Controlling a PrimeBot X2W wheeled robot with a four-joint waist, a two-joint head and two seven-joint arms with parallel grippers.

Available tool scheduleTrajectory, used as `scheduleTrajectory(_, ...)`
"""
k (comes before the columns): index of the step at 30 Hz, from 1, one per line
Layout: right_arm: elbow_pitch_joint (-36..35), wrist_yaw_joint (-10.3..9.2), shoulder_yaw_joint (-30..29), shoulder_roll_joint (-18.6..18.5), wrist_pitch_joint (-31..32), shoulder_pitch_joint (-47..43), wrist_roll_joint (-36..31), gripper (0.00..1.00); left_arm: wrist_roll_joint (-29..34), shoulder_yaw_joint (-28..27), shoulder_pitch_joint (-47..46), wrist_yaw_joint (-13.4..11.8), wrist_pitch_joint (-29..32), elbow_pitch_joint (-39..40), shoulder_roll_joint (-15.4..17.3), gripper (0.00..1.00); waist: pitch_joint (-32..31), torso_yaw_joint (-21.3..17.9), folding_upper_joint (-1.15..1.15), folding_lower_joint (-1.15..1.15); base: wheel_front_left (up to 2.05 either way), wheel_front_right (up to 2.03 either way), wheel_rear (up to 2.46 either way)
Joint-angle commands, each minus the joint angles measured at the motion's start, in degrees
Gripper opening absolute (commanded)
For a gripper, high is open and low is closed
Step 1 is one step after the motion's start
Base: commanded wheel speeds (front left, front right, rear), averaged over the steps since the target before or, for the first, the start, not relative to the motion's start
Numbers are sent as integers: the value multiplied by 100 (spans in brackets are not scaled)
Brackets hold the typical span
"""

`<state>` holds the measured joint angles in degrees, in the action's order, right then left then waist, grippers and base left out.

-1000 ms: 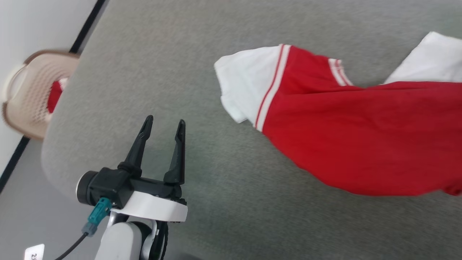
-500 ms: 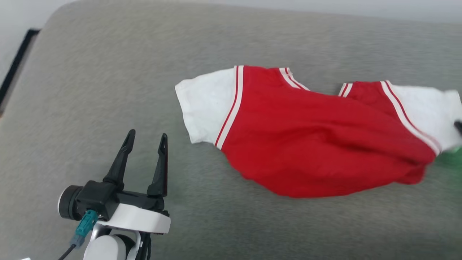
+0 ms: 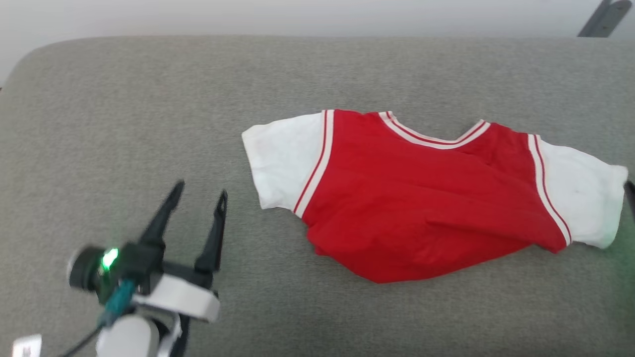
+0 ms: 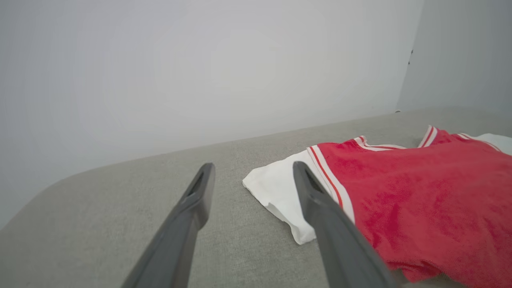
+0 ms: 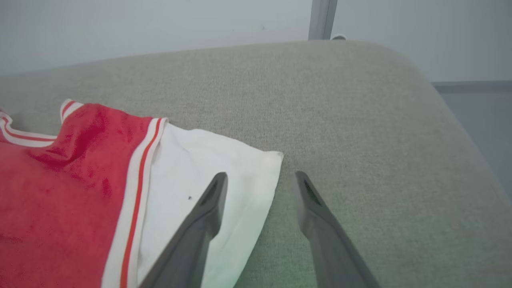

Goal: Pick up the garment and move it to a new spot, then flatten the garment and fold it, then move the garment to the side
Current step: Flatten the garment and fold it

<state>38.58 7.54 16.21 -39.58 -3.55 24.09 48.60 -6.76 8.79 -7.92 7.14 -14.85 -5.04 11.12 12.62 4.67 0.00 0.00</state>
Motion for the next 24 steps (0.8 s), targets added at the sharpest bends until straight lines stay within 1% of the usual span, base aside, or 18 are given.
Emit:
scheduleTrajectory(1,-11,-10,-118,72,-168,0,-166,100,35,89,-215,31,52,-21,108,100,-5,-90,0,0,0,0,0)
scheduleTrajectory(3,-52,-11,-370,254,-457,-13,-452,100,70,268,-503,31,182,-78,429,100,4,-224,0,0,0,0,0)
scheduleTrajectory(5,-153,-11,-628,450,-724,-53,-792,100,-164,545,-841,29,329,-99,762,100,30,-393,0,0,0,0,0)
scheduleTrajectory(7,-315,-10,-911,694,-897,-155,-1114,100,-451,853,-1245,25,487,-142,1189,100,59,-574,0,0,0,0,0)
scheduleTrajectory(10,-741,-10,-1365,1169,-1070,-275,-1608,100,-1141,1514,-1826,27,821,-337,1891,100,123,-919,0,0,0,0,0)
scheduleTrajectory(14,-1361,-10,-1909,1937,-1133,-546,-2193,100,-2450,2430,-2650,28,1412,-733,2796,100,240,-1425,0,0,0,0,0)
scheduleTrajectory(15,-1500,-10,-2002,2105,-1142,-626,-2290,100,-2791,2713,-2827,28,1604,-823,2966,100,264,-1527,0,0,0,0,0)
scheduleTrajectory(19,-1911,-10,-2210,2613,-1084,-862,-2633,100,-4131,3496,-3463,26,2467,-1216,3598,100,379,-1928,0,0,0,0,0)
scheduleTrajectory(20,-1991,-7,-2244,2702,-1056,-915,-2696,100,-4415,3665,-3577,26,2730,-1338,3699,100,408,-2011,0,0,0,0,0)
scheduleTrajectory(21,-1991,-7,-2244,2702,-1056,-915,-2696,100,-4415,3665,-3577,26,2730,-1338,3699,100,408,-2011,0,0,0,0,0)
scheduleTrajectory(24,-2217,-7,-2325,2884,-954,-1010,-2844,100,-5015,4038,-3975,26,3275,-1621,3955,100,531,-2222,0,0,0,0,0)
